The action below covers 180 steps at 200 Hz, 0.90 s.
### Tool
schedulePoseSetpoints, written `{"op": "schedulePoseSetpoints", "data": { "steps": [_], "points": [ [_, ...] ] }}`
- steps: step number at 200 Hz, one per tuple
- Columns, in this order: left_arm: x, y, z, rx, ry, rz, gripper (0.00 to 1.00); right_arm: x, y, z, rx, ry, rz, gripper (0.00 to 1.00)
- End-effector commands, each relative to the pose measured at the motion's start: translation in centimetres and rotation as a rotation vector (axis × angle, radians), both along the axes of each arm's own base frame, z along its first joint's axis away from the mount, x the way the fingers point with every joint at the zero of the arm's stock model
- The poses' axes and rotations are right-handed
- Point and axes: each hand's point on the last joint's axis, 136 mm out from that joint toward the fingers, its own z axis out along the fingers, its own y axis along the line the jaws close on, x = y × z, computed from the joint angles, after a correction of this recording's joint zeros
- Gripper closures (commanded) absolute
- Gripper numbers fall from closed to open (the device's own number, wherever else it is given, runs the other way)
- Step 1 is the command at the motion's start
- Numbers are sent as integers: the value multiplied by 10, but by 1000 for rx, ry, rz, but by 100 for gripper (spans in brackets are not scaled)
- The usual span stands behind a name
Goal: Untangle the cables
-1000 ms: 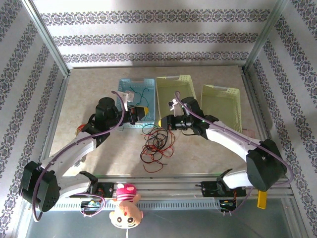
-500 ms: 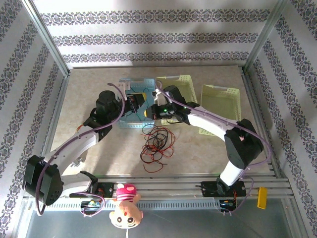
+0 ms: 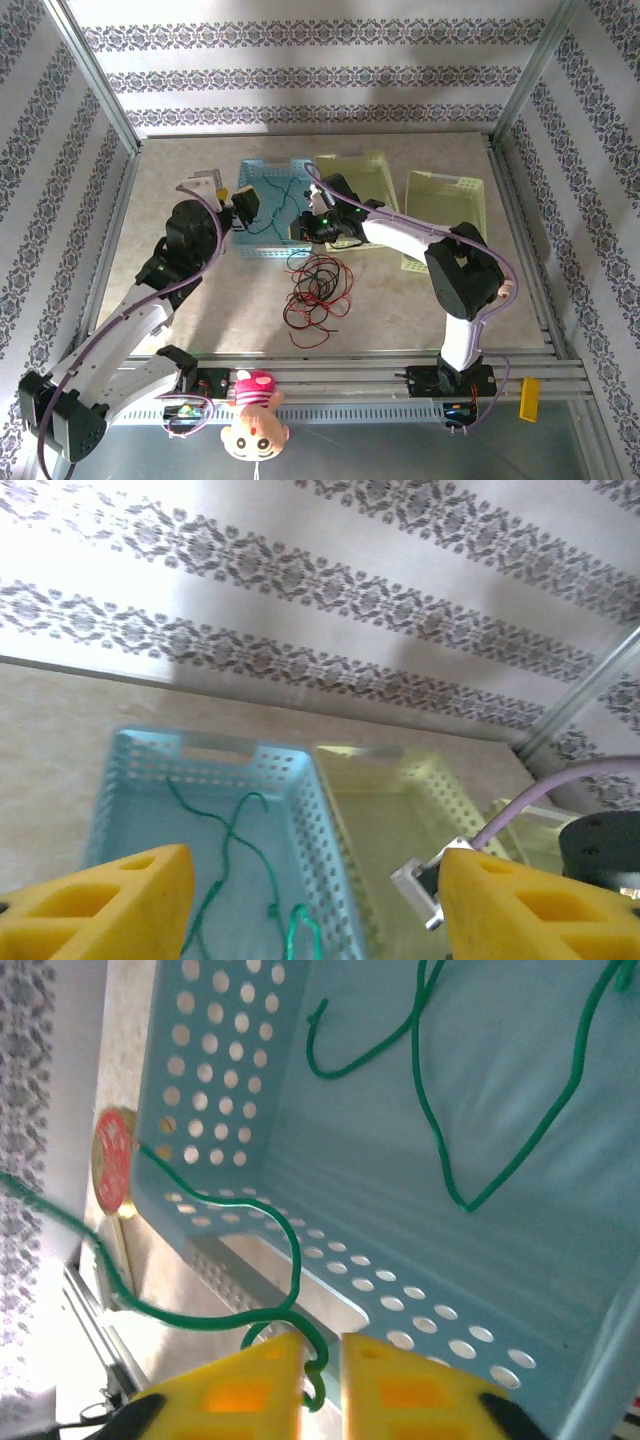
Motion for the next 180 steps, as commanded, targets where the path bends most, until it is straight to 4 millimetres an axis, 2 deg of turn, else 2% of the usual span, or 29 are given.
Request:
{"op": "schedulePoseSetpoints", "data": {
  "steps": [1,24,44,60,85,103,120,140,180],
  "points": [
    [-14,12,-52,110,158,14,33,16,0,19,9,-45,-33,60],
    [-26,2,-72,118,228,-63,33,20,-9,35,-20,-110,-55,53],
    [-36,-12,-89,117,287,-158,34,8,-22,40,-69,-138,-32,52],
    [-46,-29,-106,110,338,-260,34,-12,-34,34,-108,-133,6,52],
    [-63,-54,-134,122,429,-404,34,-54,-54,14,-178,-97,75,52],
    [-75,-67,-155,148,490,-473,34,-84,-58,-2,-215,-65,145,52],
    [-80,-78,-171,176,527,-514,34,-102,-57,-17,-251,-33,204,53],
    [-82,-89,-182,193,544,-536,34,-107,-54,-28,-271,-22,229,56],
    [-76,-98,-197,228,559,-522,35,-93,-52,-39,-309,-37,214,58]
  ]
}}
